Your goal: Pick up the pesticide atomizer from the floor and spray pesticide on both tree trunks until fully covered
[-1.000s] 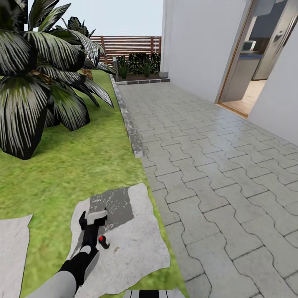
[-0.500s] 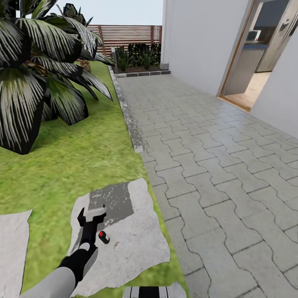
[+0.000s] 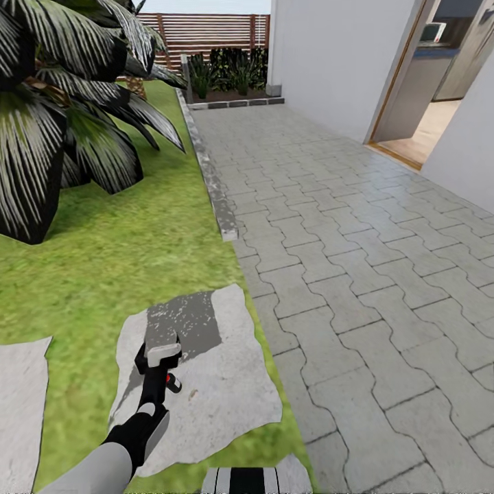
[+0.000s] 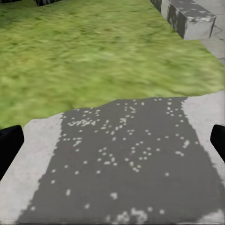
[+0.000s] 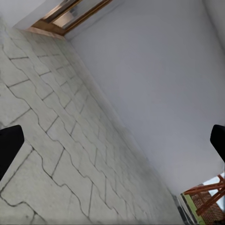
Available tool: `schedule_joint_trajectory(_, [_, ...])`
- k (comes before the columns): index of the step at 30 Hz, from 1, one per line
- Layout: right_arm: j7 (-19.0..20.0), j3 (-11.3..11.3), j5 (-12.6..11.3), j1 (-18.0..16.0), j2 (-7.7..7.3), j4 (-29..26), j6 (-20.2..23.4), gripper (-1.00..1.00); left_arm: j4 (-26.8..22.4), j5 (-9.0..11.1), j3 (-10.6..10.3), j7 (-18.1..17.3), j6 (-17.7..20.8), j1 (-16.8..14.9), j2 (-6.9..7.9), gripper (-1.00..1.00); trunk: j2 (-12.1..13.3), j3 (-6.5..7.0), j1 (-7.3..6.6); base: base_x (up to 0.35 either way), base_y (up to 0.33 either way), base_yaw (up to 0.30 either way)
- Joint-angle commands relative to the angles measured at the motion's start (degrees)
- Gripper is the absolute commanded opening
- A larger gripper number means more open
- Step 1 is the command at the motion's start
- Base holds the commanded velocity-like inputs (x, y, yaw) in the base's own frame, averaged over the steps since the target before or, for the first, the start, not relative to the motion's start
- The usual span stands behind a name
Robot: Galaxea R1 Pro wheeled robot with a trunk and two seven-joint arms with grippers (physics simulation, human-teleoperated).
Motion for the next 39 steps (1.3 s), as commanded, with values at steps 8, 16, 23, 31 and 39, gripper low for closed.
schedule_joint_trajectory(8, [0.0,0.1,-0.4,0.0,-0.02,-0.1,-0.2,1.00,0.0,-0.3,0.1,0.3,-0.1,0.0,-0.02,1.00,-0.1,-1.82,0.19,0.000,0.000,0.000])
schedule_joint_trajectory(16, [0.0,0.1,-0.4,0.0,-0.02,-0.1,-0.2,1.00,0.0,-0.3,0.1,0.3,-0.1,0.0,-0.01,1.00,-0.2,-3.59,0.40,0.000,0.000,0.000])
schedule_joint_trajectory(23, [0.0,0.1,-0.4,0.0,-0.02,-0.1,-0.2,1.00,0.0,-0.2,0.1,0.3,-0.1,0.0,-0.02,1.00,-0.3,-4.92,0.55,0.000,0.000,0.000])
schedule_joint_trajectory(31, [0.0,0.1,-0.4,0.0,-0.02,-0.1,-0.2,1.00,0.0,-0.2,0.1,0.3,-0.1,0.0,-0.02,1.00,-0.4,-6.25,0.71,0.000,0.000,0.000])
schedule_joint_trajectory(39, [0.0,0.1,-0.4,0.0,-0.02,-0.1,-0.2,1.00,-0.1,-0.2,0.2,0.3,-2.3,0.0,-0.03,1.00,-0.4,-6.25,0.71,0.000,0.000,0.000])
